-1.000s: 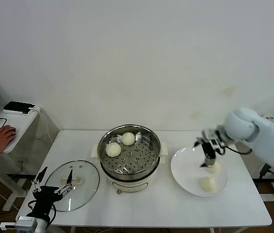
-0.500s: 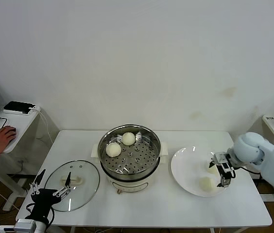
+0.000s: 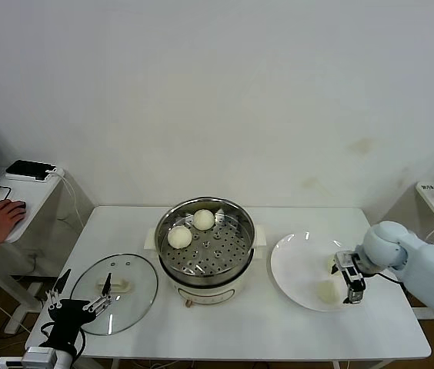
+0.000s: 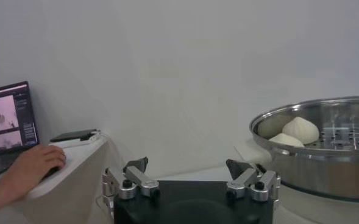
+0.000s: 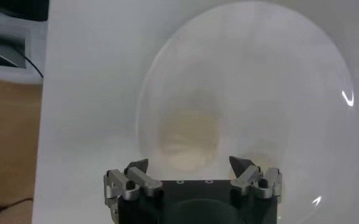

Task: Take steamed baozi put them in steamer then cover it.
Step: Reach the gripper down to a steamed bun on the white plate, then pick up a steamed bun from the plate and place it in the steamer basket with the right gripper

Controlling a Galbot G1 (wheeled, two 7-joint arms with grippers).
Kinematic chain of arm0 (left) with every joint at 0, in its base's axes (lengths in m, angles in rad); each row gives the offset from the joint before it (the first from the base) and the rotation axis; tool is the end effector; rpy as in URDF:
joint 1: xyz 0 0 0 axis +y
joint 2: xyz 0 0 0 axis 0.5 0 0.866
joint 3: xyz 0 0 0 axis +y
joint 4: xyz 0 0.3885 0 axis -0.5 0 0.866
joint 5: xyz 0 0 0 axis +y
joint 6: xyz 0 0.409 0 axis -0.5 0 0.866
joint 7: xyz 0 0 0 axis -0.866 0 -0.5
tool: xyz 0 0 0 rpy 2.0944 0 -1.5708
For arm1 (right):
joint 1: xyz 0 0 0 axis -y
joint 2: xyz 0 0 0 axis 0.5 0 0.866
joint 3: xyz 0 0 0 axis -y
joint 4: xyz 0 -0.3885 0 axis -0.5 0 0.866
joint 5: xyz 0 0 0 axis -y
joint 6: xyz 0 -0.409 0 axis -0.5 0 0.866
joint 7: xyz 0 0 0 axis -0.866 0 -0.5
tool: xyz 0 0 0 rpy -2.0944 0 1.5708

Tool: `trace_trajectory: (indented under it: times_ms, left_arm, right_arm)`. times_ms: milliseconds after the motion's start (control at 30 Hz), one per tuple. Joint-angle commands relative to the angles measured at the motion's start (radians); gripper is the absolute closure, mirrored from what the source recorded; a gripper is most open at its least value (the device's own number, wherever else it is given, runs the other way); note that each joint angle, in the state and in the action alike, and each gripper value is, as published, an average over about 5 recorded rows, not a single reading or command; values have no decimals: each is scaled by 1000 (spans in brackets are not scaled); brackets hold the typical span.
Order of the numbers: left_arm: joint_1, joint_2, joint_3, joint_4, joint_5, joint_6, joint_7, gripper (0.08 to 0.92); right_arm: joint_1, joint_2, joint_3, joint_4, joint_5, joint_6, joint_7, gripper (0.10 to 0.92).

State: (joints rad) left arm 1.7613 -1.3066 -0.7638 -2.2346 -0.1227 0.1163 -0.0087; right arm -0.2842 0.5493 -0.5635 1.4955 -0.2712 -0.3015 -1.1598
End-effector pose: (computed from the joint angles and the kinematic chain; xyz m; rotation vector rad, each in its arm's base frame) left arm 0.1633 0.1096 -0.2894 0.0607 -2.9894 -0.3480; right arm 0.5012 -0.1691 -0.2497 1.2425 -1.2830 1.3683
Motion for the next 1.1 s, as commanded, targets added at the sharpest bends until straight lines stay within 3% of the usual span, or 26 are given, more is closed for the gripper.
trace_trajectory:
  times_ms: [33,600,1100]
  left_arm:
    - [-1,1,0,4,0,0,0,177]
    - [-3,-1,-2,0,-1,1,-1,177]
    - [-7,7,-5,-2,-6,1,-1,177]
  right_arm:
    - [-21,47,5,-42,-12,0,7,212]
    - [20,46,-26,-46,16,-33,-4,432]
    - [358,40,-117,-34,155,-33,-53,457]
